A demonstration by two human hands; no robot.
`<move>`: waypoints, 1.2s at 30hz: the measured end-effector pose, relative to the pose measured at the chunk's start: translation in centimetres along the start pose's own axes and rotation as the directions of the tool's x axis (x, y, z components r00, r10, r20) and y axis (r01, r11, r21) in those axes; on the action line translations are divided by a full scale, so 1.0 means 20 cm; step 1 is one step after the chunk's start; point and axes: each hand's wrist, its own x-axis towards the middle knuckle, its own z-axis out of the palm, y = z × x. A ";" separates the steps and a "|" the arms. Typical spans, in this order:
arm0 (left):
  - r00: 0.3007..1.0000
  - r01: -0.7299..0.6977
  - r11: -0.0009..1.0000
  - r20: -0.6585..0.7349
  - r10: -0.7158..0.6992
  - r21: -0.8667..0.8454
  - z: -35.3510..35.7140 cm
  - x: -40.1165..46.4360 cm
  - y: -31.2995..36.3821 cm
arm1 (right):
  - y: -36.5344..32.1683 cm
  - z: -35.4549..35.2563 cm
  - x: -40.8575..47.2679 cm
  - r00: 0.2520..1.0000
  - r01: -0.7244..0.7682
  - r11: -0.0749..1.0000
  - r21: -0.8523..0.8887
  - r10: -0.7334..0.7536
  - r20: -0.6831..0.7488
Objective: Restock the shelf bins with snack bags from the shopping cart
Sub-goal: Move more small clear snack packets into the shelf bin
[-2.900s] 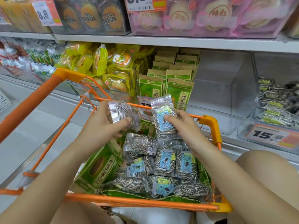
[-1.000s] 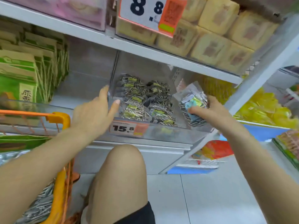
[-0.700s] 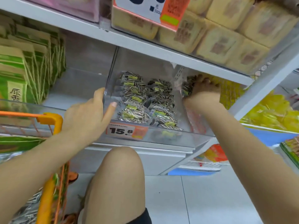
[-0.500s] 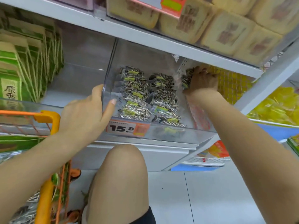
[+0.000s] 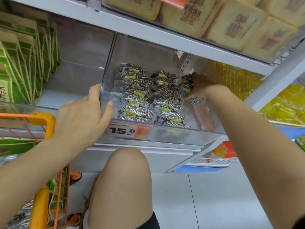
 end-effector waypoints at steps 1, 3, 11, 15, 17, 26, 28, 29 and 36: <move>1.000 -0.007 1.000 -0.003 0.007 -0.003 0.00 0.00 0.00 | 0.01 -0.01 0.01 1.000 0.007 1.000 0.026 -0.007 0.018; 1.000 -0.023 1.000 -0.014 0.023 -0.002 0.00 0.01 -0.01 | 0.02 -0.01 0.03 0.999 0.013 0.998 0.054 -0.015 0.036; 0.999 -0.021 0.999 -0.029 0.022 0.035 0.01 0.01 -0.01 | 0.01 0.20 0.09 0.987 -0.082 0.987 -0.138 0.061 -0.149; 0.999 -0.020 1.000 -0.026 0.020 -0.001 0.01 0.01 -0.01 | 0.01 0.28 0.08 0.972 -0.029 0.978 -0.207 -0.021 -0.233; 1.000 -0.016 1.000 -0.025 0.016 -0.003 0.00 0.01 0.00 | 0.00 0.31 0.07 0.969 -0.003 0.979 -0.206 -0.048 -0.241; 1.000 0.018 1.000 -0.001 -0.018 -0.011 -0.01 0.00 0.01 | 0.03 0.37 0.08 0.981 0.027 0.998 -0.055 -0.037 -0.190; 1.000 0.013 1.000 0.004 -0.013 -0.010 -0.01 0.00 0.01 | 0.05 0.38 0.10 0.972 -0.048 0.999 -0.017 0.043 -0.231; 1.000 0.012 1.000 0.010 -0.012 -0.008 -0.02 0.00 0.01 | 0.06 0.38 0.11 0.967 -0.071 0.997 -0.020 0.064 -0.247; 0.999 0.029 1.000 0.020 -0.029 -0.002 -0.02 0.00 0.00 | 0.07 0.37 0.16 0.969 -0.044 0.996 -0.077 0.024 -0.246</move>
